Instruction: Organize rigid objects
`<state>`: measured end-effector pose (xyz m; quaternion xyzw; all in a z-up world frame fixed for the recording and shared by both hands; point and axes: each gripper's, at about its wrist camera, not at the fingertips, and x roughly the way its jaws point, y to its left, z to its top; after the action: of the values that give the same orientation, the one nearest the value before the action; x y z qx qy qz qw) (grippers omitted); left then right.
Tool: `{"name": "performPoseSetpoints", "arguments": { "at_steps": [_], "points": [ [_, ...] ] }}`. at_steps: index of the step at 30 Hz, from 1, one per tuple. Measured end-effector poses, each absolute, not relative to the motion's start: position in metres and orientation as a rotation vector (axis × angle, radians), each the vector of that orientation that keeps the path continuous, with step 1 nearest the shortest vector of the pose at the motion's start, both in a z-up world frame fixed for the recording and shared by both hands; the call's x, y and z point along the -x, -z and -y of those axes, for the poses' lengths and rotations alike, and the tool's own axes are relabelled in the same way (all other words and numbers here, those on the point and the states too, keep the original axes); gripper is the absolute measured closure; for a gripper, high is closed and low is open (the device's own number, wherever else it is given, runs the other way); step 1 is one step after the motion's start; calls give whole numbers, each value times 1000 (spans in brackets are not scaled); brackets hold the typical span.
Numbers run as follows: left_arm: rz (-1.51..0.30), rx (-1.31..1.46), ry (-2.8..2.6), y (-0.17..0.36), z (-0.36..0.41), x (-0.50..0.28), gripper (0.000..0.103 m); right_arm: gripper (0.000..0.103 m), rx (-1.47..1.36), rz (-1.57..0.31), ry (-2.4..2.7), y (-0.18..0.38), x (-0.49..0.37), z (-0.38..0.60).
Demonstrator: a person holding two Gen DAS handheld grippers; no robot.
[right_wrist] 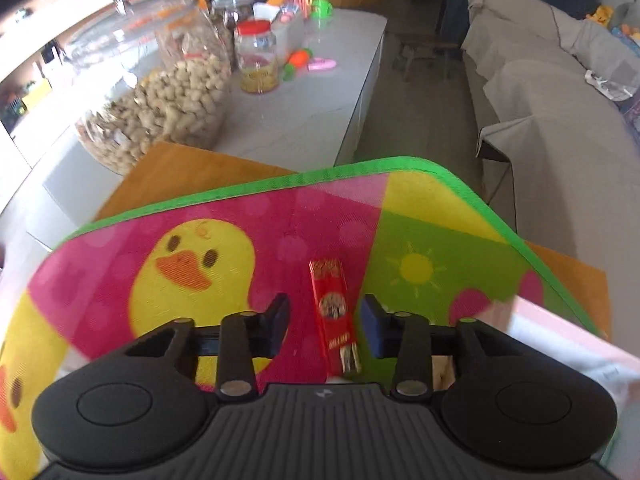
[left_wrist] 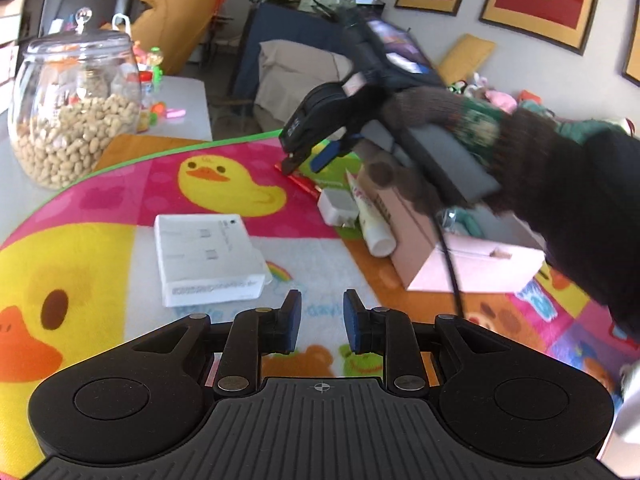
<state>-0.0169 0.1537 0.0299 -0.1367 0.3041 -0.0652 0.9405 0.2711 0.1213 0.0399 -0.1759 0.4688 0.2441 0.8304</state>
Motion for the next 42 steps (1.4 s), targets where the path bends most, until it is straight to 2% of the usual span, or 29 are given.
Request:
{"name": "performPoseSetpoints", "arguments": {
  "at_steps": [5, 16, 19, 21, 22, 23, 24, 26, 27, 31, 32, 33, 34, 38, 42],
  "points": [
    [-621, 324, 150, -24, -165, 19, 78, 80, 373, -1055, -533, -35, -271, -114],
    [-661, 311, 160, -19, -150, 17, 78, 80, 313, -1198, -801, -41, -162, -71],
    [-663, 293, 156, -23, -144, 22, 78, 80, 314, -1162, -834, -44, -132, -57],
    [-662, 283, 160, -26, -140, 25, 78, 79, 338, -1042, -834, -56, -111, -46],
    [-660, 283, 154, -28, -139, 26, 78, 77, 342, -972, -825, -63, -101, -37],
    [-659, 291, 141, -29, -139, 26, 78, 68, 332, -903, -810, -69, -90, -28],
    [-660, 307, 121, -30, -140, 25, 78, 52, 314, -850, -794, -73, -81, -18],
    [-670, 348, 55, -29, -146, 18, 77, 33, 282, -782, -775, -73, -68, -5],
    [-678, 364, 22, -28, -148, 15, 77, 32, 282, -771, -766, -68, -62, -2],
    [-691, 401, -39, -33, -150, 13, 77, 32, 324, -782, -721, -44, -53, -1],
    [-693, 402, -44, -34, -149, 13, 77, 35, 316, -791, -721, -40, -54, 2],
    [-694, 397, -48, -36, -148, 13, 77, 48, 298, -800, -727, -38, -55, 7],
    [-692, 389, -52, -39, -147, 14, 77, 54, 277, -812, -733, -38, -56, 13],
    [-668, 353, -17, -51, -138, -1, 77, 54, 239, -787, -689, -36, -50, 40],
    [-690, 311, 101, -54, -123, -56, 77, 54, 210, -771, -629, -37, -40, 76]
  ]
}}
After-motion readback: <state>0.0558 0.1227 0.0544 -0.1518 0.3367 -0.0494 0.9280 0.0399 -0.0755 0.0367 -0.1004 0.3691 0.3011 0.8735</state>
